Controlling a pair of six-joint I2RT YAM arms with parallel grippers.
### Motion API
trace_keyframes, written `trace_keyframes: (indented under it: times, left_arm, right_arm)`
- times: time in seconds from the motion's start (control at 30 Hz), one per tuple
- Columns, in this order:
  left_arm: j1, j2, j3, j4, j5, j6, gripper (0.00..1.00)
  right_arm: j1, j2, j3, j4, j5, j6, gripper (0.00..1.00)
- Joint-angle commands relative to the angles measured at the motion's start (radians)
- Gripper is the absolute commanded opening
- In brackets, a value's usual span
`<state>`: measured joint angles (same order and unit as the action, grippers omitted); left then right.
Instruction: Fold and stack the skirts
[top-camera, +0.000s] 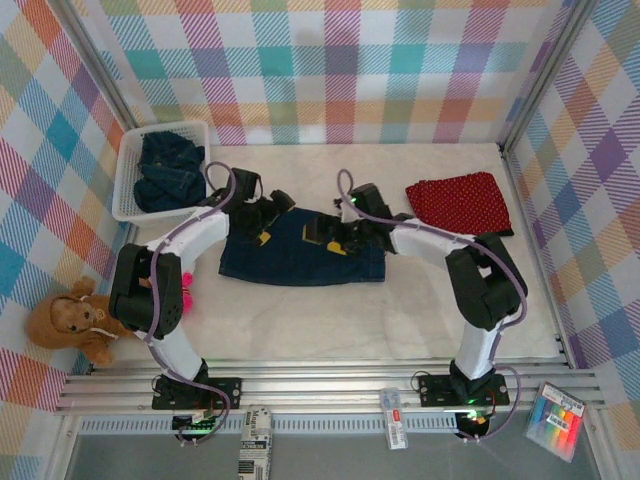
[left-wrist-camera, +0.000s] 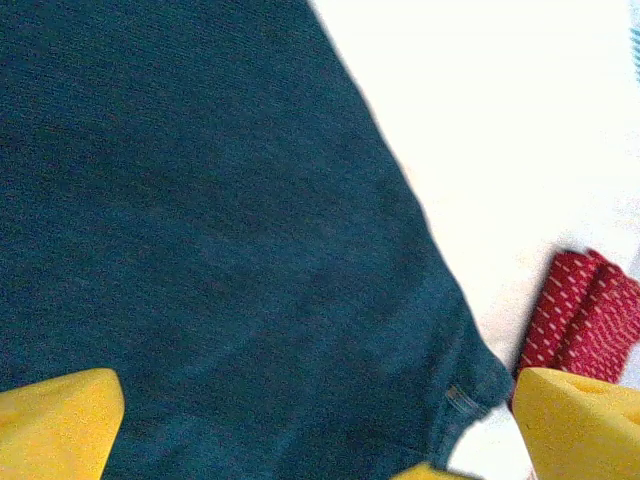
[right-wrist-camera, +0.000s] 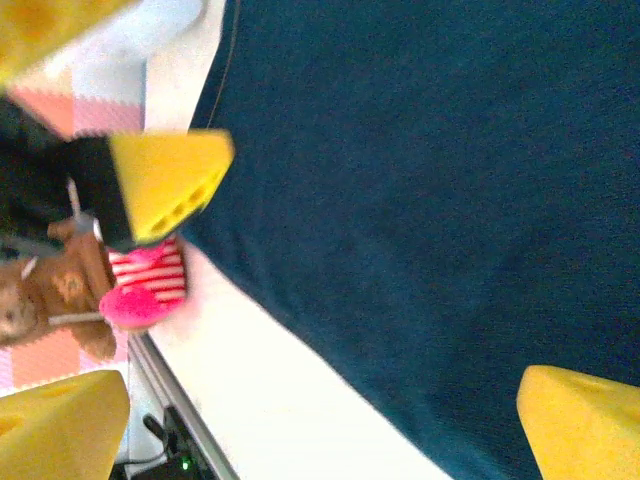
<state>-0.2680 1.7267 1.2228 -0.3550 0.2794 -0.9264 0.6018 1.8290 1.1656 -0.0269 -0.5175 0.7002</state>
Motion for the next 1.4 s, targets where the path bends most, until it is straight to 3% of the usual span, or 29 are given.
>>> trace_keyframes:
  times: [0.0, 0.1, 0.27, 0.37, 0.6, 0.77, 1.03, 1.23, 1.3, 1.37]
  left_arm:
    - [0.064, -0.028, -0.038, -0.073, -0.006, 0.015, 1.0]
    - [0.125, -0.085, -0.12, -0.08, -0.034, 0.029, 1.0]
    - [0.167, -0.109, -0.248, -0.087, -0.108, 0.07, 1.0]
    - [0.17, -0.084, -0.32, -0.071, -0.162, 0.08, 1.0]
    - [0.168, -0.119, -0.436, -0.004, -0.131, 0.033, 1.0]
    - [0.167, -0.146, -0.415, -0.03, -0.123, 0.046, 1.0]
    - [0.124, -0.235, -0.299, -0.115, -0.069, 0.061, 1.0]
    - [-0.007, -0.29, -0.124, -0.275, -0.158, 0.134, 1.0]
    - [-0.047, -0.287, -0.093, -0.297, -0.164, 0.147, 0.93]
    - [-0.072, -0.271, -0.081, -0.3, -0.131, 0.15, 0.78]
  right_arm:
    - [0.056, 0.092, 0.057, 0.051, -0.05, -0.007, 0.99]
    - [0.061, 0.159, 0.067, 0.061, -0.041, 0.033, 0.99]
    - [0.034, 0.174, 0.045, -0.064, 0.1, 0.063, 0.99]
    - [0.006, 0.145, -0.011, -0.075, 0.124, 0.085, 0.99]
    - [-0.088, -0.016, -0.12, -0.208, 0.251, 0.046, 0.99]
    - [-0.157, -0.08, -0.151, -0.34, 0.358, 0.047, 0.99]
    - [-0.224, -0.226, -0.175, -0.426, 0.43, 0.028, 0.99]
    - [-0.263, -0.358, -0.319, -0.331, 0.364, 0.234, 1.0]
    - [-0.266, -0.391, -0.391, -0.247, 0.31, 0.334, 0.97]
    - [-0.266, -0.408, -0.443, -0.179, 0.268, 0.407, 0.94]
